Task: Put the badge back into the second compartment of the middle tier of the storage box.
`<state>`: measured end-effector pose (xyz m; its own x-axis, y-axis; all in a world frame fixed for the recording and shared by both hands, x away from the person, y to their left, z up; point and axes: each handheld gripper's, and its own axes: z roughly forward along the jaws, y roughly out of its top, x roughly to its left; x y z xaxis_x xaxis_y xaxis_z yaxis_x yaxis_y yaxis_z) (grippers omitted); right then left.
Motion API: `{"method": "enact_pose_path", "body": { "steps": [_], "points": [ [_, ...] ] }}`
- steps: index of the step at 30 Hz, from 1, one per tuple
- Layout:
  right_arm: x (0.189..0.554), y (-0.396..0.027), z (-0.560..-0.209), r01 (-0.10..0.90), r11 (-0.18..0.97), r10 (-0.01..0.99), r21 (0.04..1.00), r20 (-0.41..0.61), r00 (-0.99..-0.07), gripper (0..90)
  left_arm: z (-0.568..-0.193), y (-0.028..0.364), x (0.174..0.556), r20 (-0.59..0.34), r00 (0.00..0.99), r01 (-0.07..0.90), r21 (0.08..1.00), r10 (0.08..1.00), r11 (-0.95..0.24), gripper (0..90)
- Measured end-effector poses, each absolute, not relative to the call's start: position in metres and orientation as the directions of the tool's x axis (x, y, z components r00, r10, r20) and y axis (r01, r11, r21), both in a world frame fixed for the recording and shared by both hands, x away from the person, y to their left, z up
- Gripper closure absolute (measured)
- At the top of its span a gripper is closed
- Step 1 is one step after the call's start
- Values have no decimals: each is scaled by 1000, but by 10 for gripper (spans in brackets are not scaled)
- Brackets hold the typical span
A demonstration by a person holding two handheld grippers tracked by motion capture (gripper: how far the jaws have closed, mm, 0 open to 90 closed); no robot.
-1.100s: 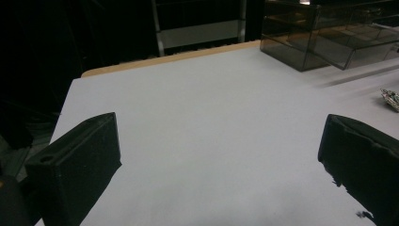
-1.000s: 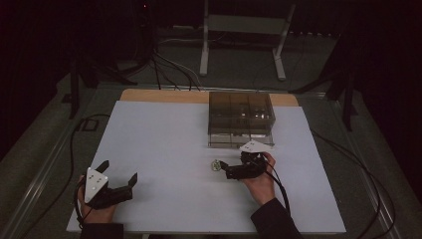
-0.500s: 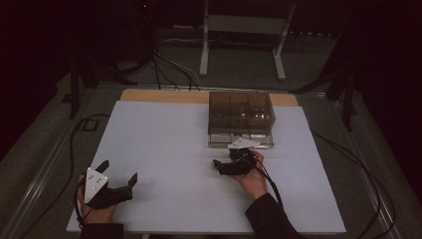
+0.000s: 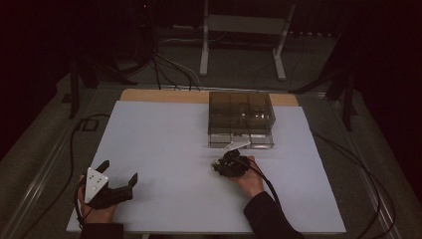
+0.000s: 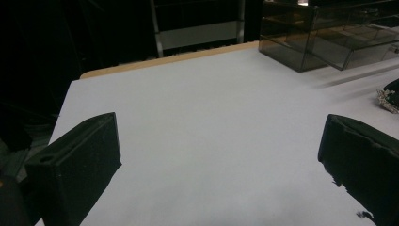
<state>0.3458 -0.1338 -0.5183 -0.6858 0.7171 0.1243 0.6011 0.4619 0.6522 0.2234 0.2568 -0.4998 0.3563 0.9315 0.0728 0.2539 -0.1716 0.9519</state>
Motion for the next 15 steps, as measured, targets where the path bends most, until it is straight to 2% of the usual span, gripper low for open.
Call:
{"method": "enact_pose_path", "body": {
  "steps": [2,3,6,15],
  "points": [
    [345,-134,-517,600,460,716,655,125,-686,681,-500,257,223,73,355,255,952,932,-172,5],
    [343,-136,-513,593,444,716,672,132,-685,755,-500,257,224,73,355,255,952,932,-172,5],
    [338,-137,-507,568,461,698,682,117,-707,830,-500,256,224,75,356,255,951,932,-174,5],
    [327,-132,-503,527,534,648,661,80,-757,874,-500,256,224,77,356,256,950,931,-177,5]
  ]
}}
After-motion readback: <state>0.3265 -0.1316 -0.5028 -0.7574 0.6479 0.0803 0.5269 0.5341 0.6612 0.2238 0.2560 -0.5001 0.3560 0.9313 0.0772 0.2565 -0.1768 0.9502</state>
